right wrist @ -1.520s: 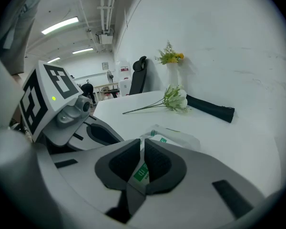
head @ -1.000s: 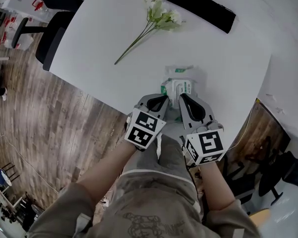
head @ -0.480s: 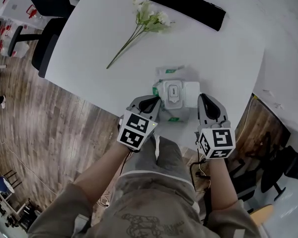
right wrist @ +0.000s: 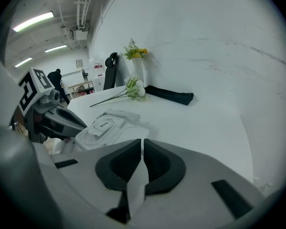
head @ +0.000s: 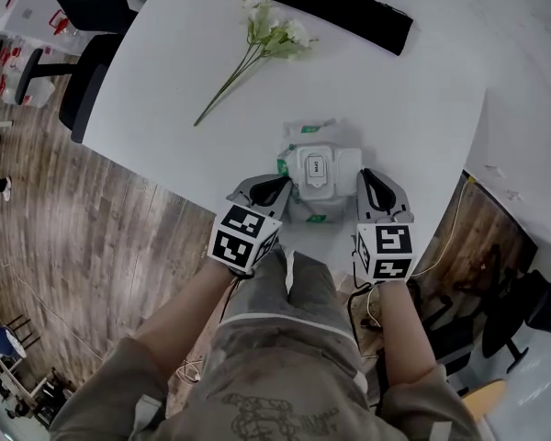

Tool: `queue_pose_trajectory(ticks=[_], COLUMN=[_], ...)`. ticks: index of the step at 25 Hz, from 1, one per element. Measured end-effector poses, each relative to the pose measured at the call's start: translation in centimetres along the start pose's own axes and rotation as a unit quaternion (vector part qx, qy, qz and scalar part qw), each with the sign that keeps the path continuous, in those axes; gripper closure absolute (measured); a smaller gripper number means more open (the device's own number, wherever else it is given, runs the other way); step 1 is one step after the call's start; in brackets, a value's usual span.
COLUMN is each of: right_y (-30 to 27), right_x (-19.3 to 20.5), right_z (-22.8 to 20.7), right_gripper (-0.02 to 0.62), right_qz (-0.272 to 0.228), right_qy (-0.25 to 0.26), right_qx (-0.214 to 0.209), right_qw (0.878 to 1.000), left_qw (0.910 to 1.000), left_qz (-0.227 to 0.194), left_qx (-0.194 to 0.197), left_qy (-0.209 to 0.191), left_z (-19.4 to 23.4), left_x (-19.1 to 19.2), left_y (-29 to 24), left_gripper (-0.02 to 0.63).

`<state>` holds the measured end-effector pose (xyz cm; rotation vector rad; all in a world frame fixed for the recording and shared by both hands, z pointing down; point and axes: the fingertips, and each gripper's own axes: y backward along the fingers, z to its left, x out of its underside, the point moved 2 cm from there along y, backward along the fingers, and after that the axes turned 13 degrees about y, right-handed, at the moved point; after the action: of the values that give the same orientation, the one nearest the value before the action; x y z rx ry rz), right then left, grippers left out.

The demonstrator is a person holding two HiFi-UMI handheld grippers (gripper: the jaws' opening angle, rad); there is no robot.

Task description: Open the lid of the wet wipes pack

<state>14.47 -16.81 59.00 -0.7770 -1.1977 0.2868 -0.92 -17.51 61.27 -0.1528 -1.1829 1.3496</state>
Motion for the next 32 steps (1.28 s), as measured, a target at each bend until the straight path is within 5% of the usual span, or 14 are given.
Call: queue_pose_trajectory(ticks=[6, 17, 32], right_y=[2.3, 11.8, 25.6], right_x=[-3.2, -14.9, -26.0], right_z=[-0.8, -2.3, -2.1], right_gripper=[0.555, 0.555, 0.555], right_qz=[-0.028, -0.15, -0.303], right_qy=[0.018, 0.025, 0.057], right_qx=[0.006, 0.008, 0.045], right_qw=[0.999, 0.988, 0.95], left_qw=[0.9997, 0.9937, 0.9587], left_qz=[-0.011, -0.095, -0.239], left_qx=[-0.011, -0.023, -0.013], left_qy=[-0.017, -0.055, -0.154], left_z=[-0.9, -4.5, -11.6], left_x=[-2.0, -10.5, -19.5], left_y=[1.6, 9.8, 23.7], left_gripper=[0.589, 0.591, 0.591])
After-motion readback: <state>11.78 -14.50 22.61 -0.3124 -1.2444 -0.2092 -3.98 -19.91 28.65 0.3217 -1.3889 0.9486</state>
